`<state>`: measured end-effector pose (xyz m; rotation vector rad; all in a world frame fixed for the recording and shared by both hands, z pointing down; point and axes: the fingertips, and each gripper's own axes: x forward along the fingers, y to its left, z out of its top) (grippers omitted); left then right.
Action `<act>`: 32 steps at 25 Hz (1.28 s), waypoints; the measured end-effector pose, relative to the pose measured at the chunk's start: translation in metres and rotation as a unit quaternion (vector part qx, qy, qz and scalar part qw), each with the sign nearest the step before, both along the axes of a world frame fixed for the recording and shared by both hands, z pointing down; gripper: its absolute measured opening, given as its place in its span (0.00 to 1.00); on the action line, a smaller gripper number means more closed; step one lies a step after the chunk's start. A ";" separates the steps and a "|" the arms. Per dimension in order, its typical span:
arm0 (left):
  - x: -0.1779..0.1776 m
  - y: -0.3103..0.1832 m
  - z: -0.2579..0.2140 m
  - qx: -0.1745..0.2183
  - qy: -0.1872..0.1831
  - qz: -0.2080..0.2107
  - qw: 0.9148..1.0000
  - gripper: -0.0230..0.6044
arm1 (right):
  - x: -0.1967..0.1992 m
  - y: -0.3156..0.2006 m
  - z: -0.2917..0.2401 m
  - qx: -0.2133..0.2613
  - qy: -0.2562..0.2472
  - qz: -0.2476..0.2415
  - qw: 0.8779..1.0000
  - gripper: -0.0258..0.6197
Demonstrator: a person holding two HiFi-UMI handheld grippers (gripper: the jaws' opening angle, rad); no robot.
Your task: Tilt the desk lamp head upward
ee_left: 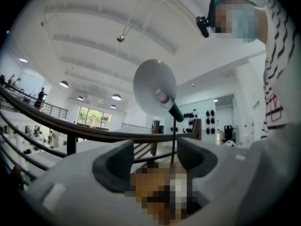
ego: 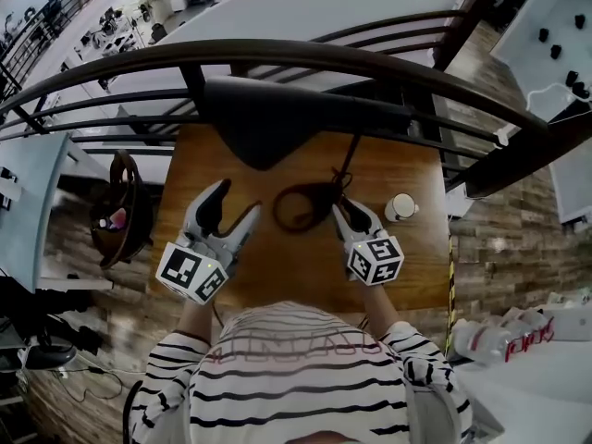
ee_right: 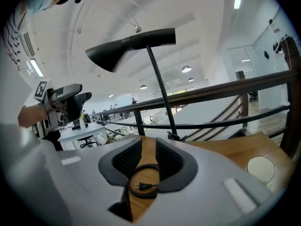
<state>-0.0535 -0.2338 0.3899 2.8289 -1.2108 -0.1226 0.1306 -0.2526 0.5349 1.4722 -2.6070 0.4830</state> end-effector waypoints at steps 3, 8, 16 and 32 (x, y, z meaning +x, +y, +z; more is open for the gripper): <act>0.006 0.001 0.020 -0.020 -0.011 0.016 1.000 0.47 | -0.007 0.010 0.004 -0.006 -0.003 0.002 1.000 0.15; 0.010 0.005 0.043 -0.042 -0.018 0.036 0.998 0.41 | -0.014 0.028 0.008 -0.015 -0.011 0.015 1.000 0.10; 0.000 0.013 0.073 -0.072 -0.025 0.062 0.995 0.27 | -0.031 0.055 0.017 -0.029 -0.012 0.036 0.999 0.05; -0.023 0.032 0.109 -0.104 -0.051 0.139 0.983 0.04 | -0.068 0.082 0.026 -0.033 -0.026 0.087 0.995 0.04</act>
